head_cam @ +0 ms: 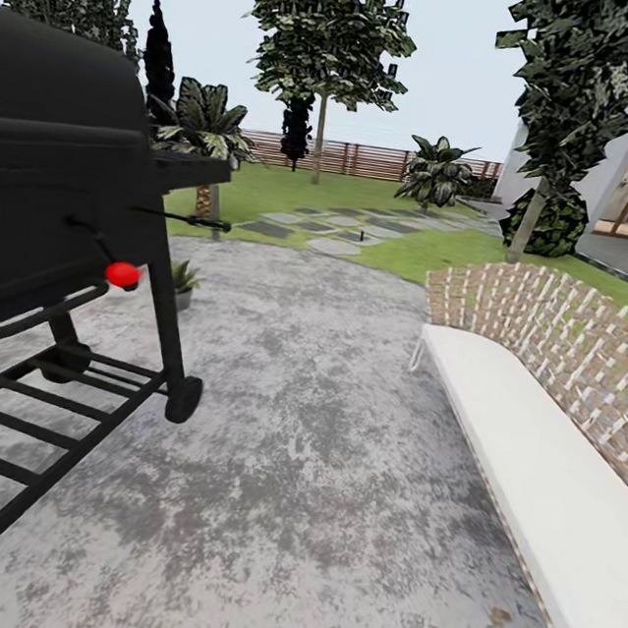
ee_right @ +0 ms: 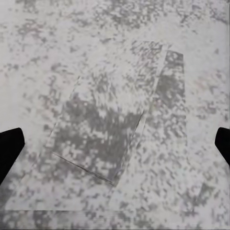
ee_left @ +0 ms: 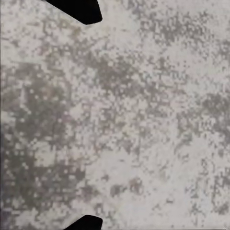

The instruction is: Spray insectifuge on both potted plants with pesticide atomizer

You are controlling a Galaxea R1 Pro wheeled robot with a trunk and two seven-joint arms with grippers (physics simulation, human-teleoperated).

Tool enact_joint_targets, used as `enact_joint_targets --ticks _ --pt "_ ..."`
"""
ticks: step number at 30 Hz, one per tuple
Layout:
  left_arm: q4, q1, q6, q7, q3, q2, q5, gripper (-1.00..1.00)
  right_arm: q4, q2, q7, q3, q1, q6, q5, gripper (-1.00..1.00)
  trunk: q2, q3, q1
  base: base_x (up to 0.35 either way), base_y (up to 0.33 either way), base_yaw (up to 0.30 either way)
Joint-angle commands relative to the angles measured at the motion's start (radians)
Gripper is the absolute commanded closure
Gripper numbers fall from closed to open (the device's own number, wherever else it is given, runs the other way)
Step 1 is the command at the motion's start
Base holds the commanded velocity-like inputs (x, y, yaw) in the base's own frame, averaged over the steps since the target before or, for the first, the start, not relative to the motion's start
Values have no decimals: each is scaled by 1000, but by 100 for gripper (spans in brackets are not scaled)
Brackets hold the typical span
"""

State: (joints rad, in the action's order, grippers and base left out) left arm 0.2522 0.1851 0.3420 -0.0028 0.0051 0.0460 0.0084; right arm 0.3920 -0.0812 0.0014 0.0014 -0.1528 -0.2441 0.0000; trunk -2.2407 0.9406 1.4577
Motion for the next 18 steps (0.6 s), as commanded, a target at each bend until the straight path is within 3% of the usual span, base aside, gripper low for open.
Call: enact_joint_targets --ticks 1,11,18 --pt "-1 0 3 0 0 0 1 -100 -1 0 0 0 -1 -3 0 -100 0 1 0 337 0 -165" --pt "-1 0 3 0 0 0 1 -100 -1 0 0 0 -1 -3 0 -100 0 1 0 337 0 -266" --pt "-1 0 3 0 0 0 1 -100 -1 0 0 0 -1 -3 0 -100 0 1 0 337 0 -38"
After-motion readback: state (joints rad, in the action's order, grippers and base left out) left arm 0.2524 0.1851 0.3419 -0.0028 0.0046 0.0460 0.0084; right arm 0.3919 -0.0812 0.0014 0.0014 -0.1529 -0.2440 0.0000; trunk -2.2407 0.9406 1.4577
